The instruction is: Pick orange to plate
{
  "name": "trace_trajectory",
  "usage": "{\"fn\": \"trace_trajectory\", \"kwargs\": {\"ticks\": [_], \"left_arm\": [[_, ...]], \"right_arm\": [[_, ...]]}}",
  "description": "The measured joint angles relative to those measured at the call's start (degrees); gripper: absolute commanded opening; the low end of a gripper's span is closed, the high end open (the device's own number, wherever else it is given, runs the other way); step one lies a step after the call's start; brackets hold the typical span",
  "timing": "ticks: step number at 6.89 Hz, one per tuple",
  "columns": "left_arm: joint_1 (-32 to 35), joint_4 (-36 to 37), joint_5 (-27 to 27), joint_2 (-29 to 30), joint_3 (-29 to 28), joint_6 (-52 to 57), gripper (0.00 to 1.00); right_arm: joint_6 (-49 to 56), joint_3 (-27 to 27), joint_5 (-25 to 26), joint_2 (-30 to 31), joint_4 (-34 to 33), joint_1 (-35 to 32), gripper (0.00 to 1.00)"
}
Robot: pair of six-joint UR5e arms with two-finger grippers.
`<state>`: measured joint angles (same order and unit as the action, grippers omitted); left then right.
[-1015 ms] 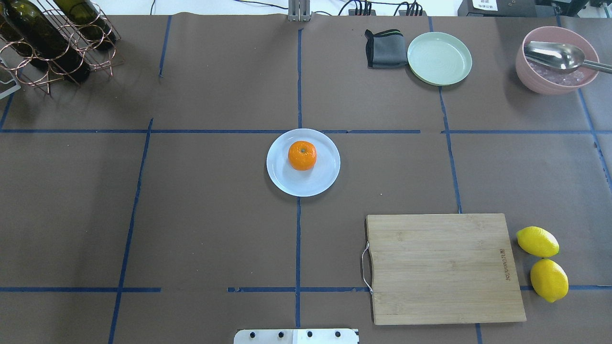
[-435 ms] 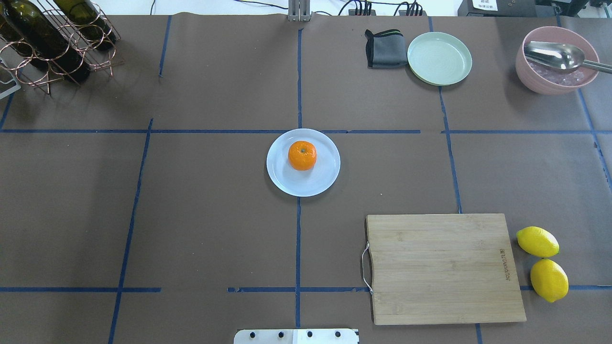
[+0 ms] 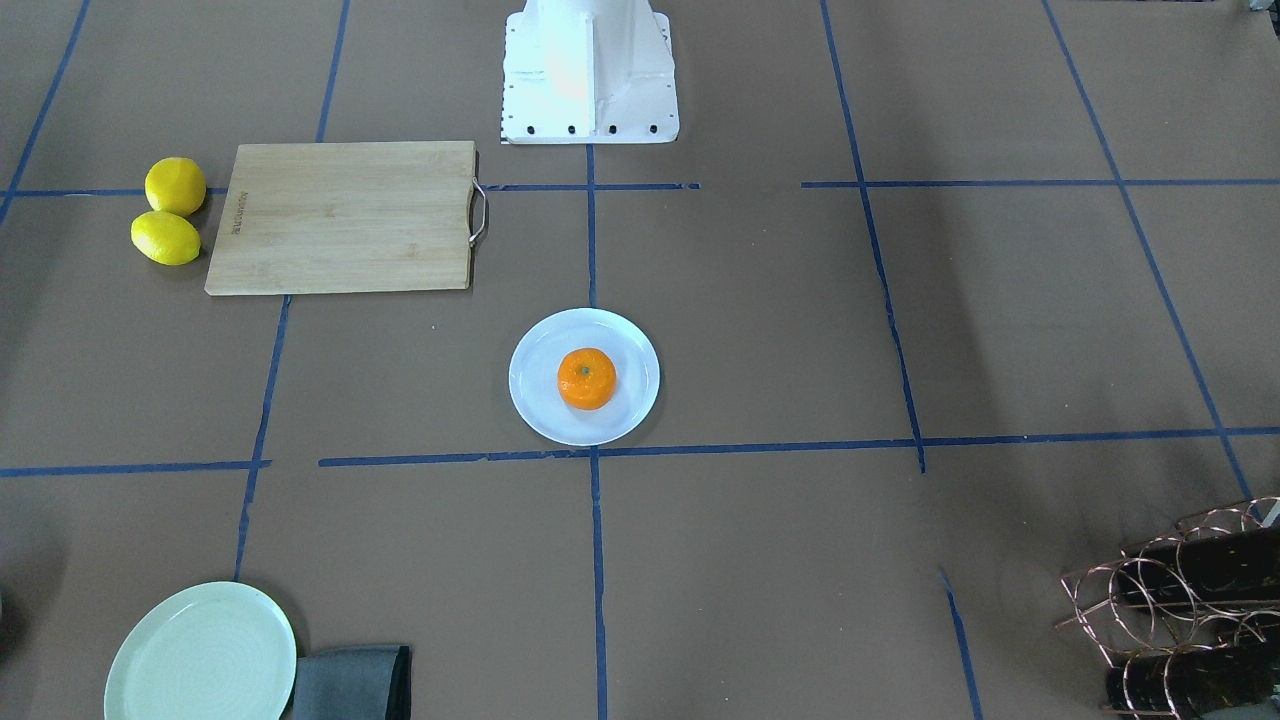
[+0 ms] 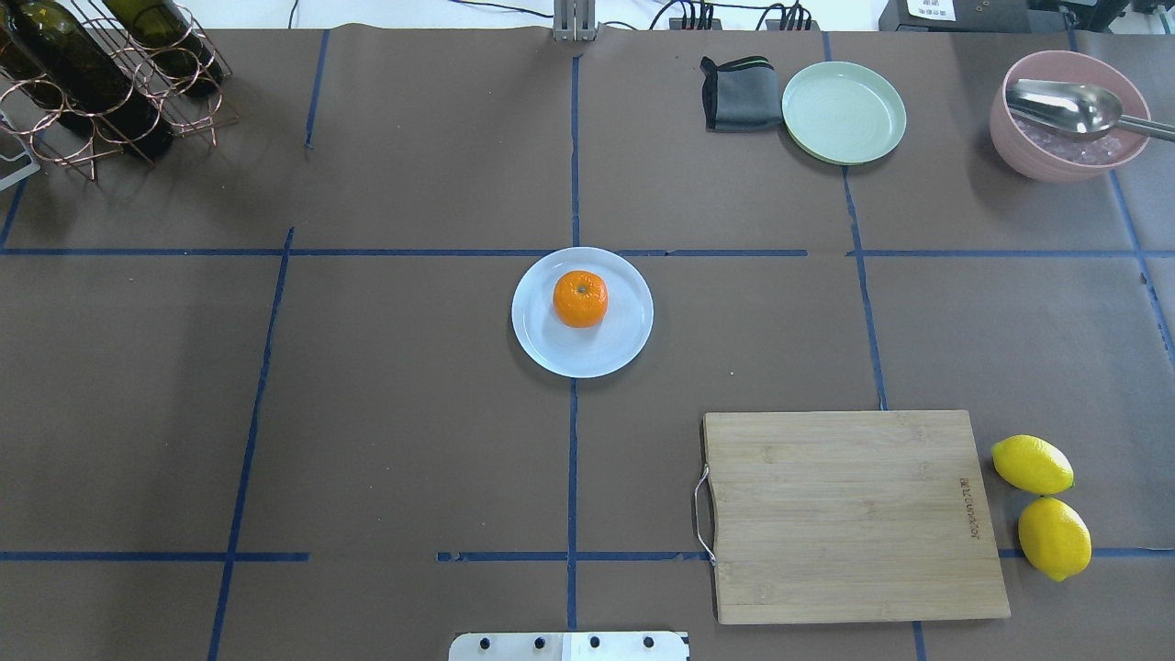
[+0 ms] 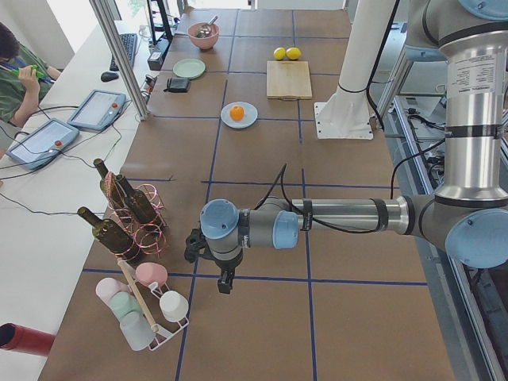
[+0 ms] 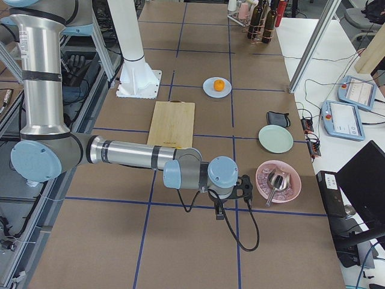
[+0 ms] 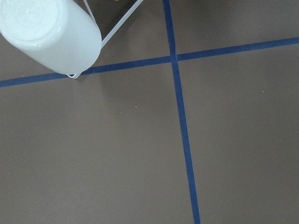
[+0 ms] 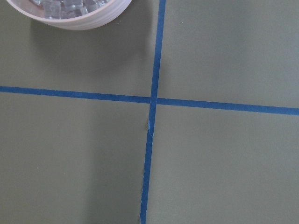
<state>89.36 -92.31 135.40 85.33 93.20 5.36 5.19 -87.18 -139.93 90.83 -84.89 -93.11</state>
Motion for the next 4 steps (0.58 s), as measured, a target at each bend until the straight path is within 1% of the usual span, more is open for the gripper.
{"fn": "trace_trajectory", "kwargs": {"ticks": [2,4], "left_arm": [[0.41,-0.41,0.05,0.44,0.55,-4.55,1.0],[1.89,-0.51,-0.27,0.82,0.89,-5.19,1.0]], "right_arm": [[0.01,0.0,0.14,-0.03,0.15,0.0,1.0],[0.03,-0.05,0.22,-0.04,0.3,0.03,1.0]]}}
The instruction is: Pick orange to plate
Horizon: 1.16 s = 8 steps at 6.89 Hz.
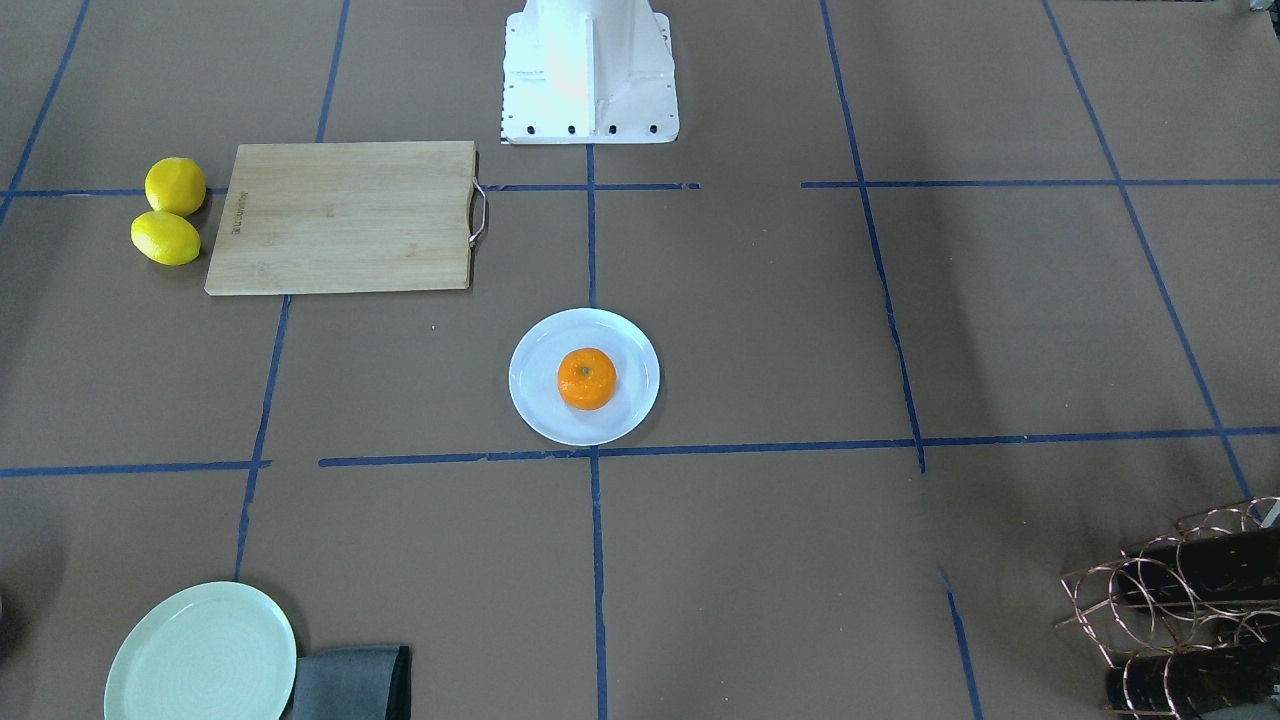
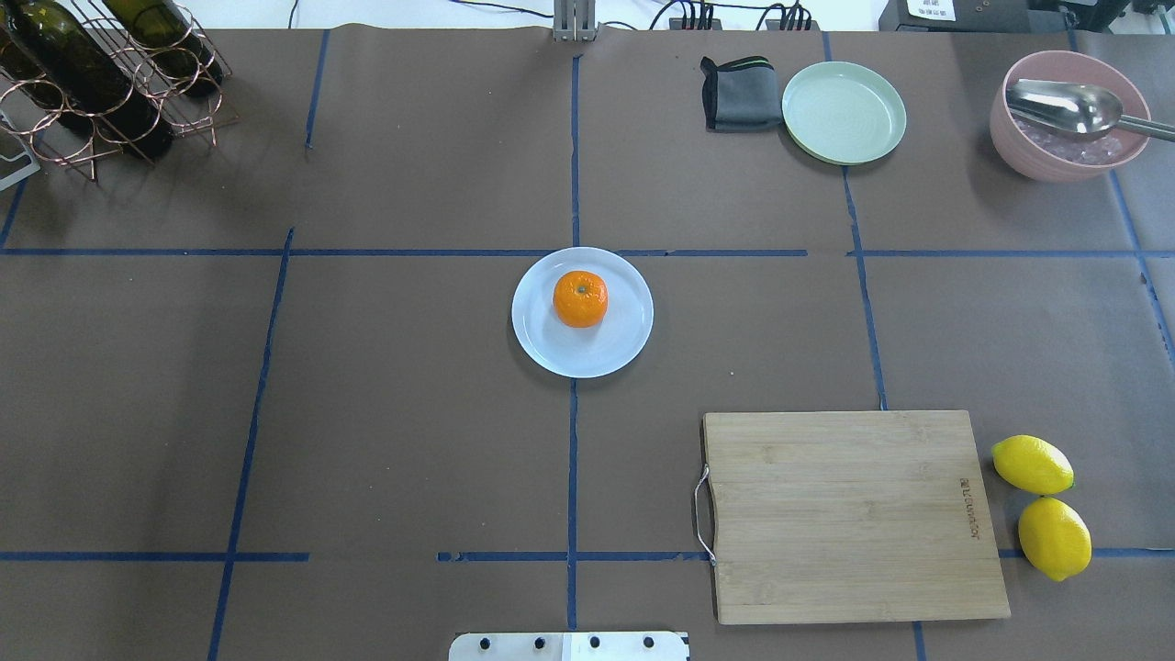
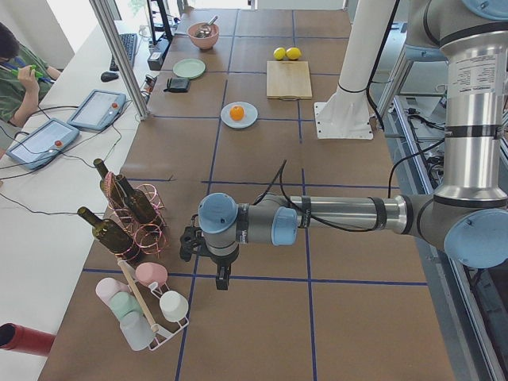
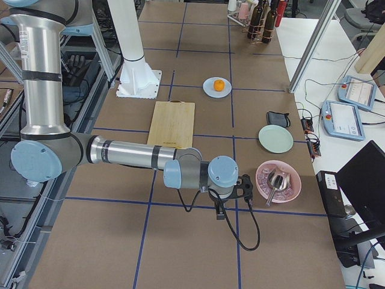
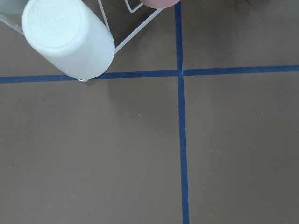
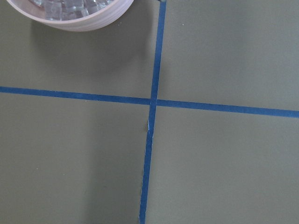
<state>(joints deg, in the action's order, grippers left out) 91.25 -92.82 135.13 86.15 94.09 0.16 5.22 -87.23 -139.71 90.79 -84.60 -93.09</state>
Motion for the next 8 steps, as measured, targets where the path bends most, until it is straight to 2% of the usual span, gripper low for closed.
{"fn": "trace_trajectory", "kwargs": {"ticks": [3,8], "left_arm": [[1.57,-0.07,-2.68,0.12,0.79,0.07,1.0],[1.65,-0.08,-2.93,0.07,0.84,0.01,1.0]], "right_arm": [[0.01,0.04,0.14,0.0,0.04,0.01,1.0],[0.05,0.07,0.31,0.0,0.13,-0.02,1.0]]}}
